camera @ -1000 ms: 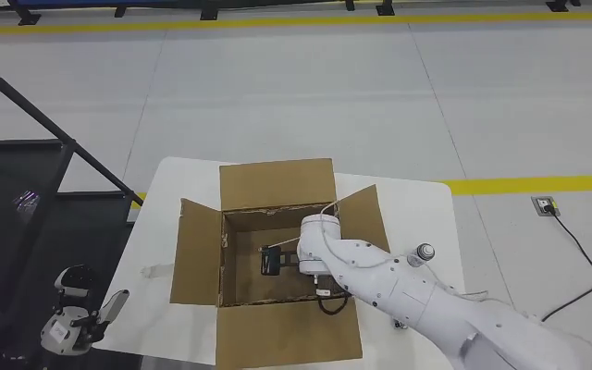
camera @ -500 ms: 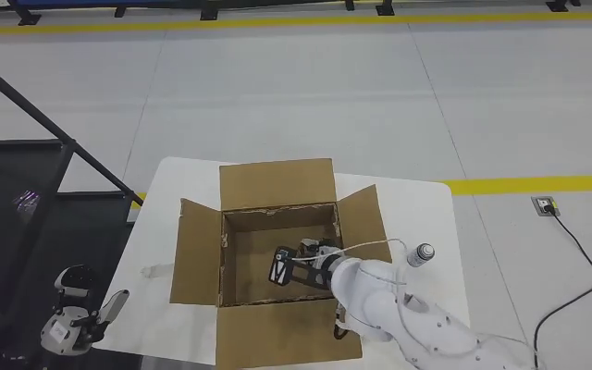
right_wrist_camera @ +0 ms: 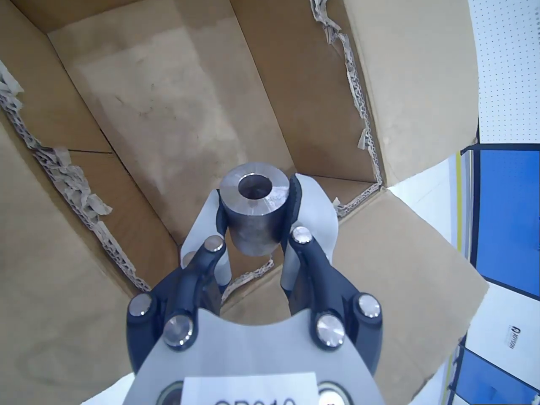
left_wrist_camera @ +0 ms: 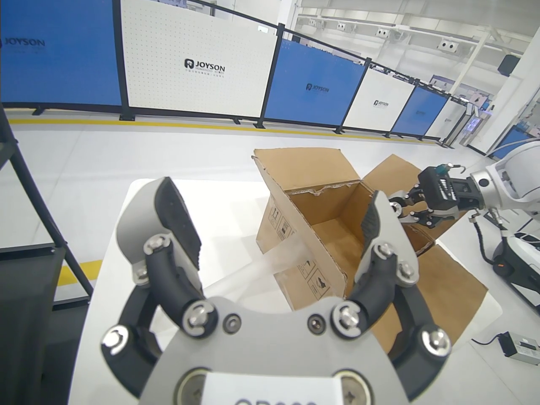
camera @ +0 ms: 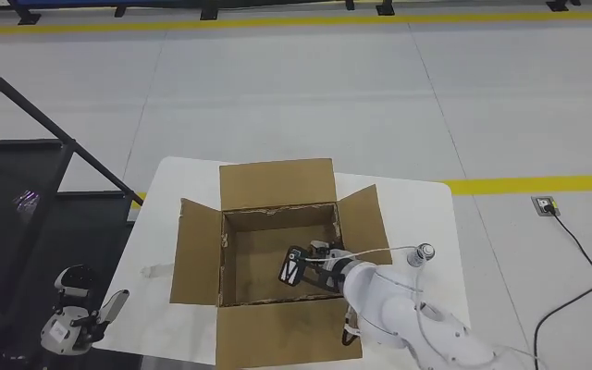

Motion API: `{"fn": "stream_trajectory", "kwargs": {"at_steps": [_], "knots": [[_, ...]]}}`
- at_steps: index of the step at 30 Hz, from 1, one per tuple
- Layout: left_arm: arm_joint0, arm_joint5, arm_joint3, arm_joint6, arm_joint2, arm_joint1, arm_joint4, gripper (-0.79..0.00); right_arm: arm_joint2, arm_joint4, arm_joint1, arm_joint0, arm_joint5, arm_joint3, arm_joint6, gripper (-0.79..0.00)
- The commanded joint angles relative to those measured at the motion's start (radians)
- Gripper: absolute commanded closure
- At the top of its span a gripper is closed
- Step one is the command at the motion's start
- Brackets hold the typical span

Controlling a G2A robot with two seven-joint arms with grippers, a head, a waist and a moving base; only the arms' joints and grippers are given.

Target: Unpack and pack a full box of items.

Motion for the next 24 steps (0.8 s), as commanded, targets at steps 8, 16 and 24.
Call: {"fn": "stream_trajectory", "kwargs": {"at_steps": [8,16,24], "knots": [[0.000,0.000,0.000,0.000,0.000,0.000,0.000,-0.785,0.254,-0.039,0.053,-0.253,0.068,-0.215,-0.328,0.000],[0.000,0.000,0.000,0.000,0.000,0.000,0.000,-0.785,0.590,-0.097,0.102,-0.676,0.144,-0.377,-0.715,0.000],[0.000,0.000,0.000,0.000,0.000,0.000,0.000,-0.785,0.888,-0.013,0.110,-1.079,0.209,-0.333,-1.125,0.000]]}}
